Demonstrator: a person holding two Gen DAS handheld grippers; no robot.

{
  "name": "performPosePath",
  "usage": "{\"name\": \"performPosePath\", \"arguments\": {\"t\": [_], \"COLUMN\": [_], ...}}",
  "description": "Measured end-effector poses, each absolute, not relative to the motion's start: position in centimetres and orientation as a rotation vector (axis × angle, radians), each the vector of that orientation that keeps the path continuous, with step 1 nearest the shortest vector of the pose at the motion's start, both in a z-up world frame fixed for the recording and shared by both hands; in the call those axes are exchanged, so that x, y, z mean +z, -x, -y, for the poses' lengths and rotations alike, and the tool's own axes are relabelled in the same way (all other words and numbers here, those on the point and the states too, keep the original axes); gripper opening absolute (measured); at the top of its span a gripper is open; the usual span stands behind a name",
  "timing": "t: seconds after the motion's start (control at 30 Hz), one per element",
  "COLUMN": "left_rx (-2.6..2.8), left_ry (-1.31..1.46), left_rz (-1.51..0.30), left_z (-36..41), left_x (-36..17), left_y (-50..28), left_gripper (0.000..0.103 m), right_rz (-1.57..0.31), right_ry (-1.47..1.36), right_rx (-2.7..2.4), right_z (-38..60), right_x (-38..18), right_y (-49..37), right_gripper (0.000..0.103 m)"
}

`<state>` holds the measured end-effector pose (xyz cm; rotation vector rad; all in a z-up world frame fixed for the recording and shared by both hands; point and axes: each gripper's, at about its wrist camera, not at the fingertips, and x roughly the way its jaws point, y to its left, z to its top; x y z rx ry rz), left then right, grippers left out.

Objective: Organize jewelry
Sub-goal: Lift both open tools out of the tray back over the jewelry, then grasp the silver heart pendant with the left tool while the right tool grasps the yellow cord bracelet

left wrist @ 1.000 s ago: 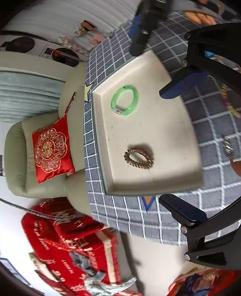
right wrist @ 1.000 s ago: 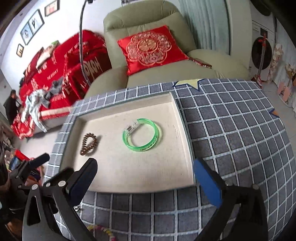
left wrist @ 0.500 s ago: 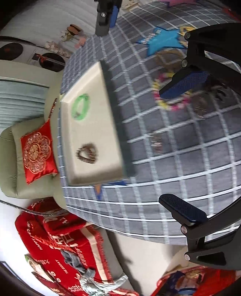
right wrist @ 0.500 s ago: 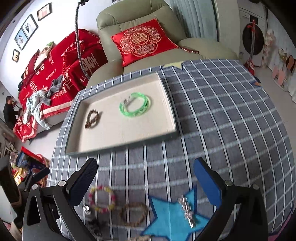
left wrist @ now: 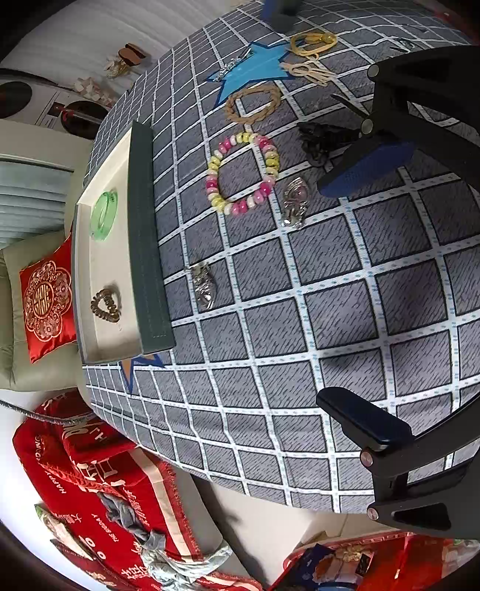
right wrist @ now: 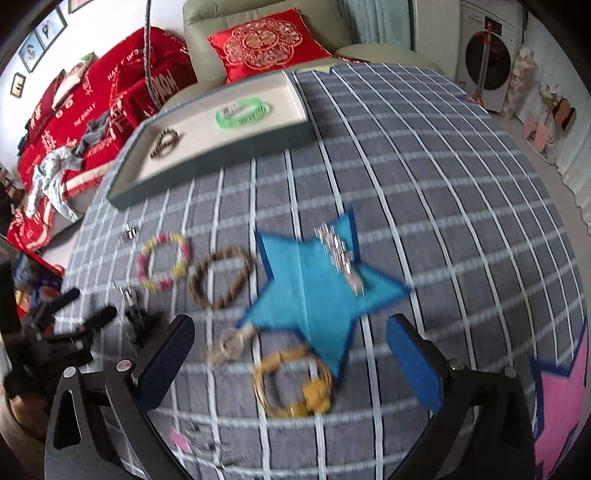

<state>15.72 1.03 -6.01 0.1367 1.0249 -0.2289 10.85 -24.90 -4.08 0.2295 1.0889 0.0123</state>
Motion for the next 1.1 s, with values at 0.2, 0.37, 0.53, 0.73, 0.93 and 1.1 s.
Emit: {"name": "performPosePath", "arguments": {"t": [0.2,0.37,0.53,0.73,0.93,1.1], "left_rx": [-0.232,-0.246,-0.26,-0.283,-0.323,-0.357], "left_ry": [-0.147,-0.159,-0.167,-0.168,-0.194,-0.215], "left_rz": [-1.019,-1.021,-1.012,-1.002,-0.992,-0.987], "left_z": [-0.4,0.5,1.4,2.1,3.2,4.0], "left_x": [-6.4,-6.8,-6.9,-6.7,-6.2,-6.0], "left_y": [-15.8,-16.1,-16.5,-16.4,-15.7,-15.2], "left_gripper": [0.103,0.103,0.103,0.101,0.07,0.048], "right_rz": [-1.109,-1.12,-1.112,-1.096,-1.087,-1.084], "right_ry": [-0.177,-0.131,-0.092,-0.051,-0.038,-0.031], "right_rx": [-0.019,-0.039,-0.071,-0.091,-0.065,-0.059], "right_z": [24.1,23.6,23.3,22.8,22.3,21.7], "right_x": [-6.0,-7.1,-7.6,-7.8,-7.4,-6.8], "right_y": [-8.4,-7.7,-7.9,-8.0,-7.6,-7.1], "right_gripper": [0.103,0.103,0.103,0.101,0.088,0.052]}}
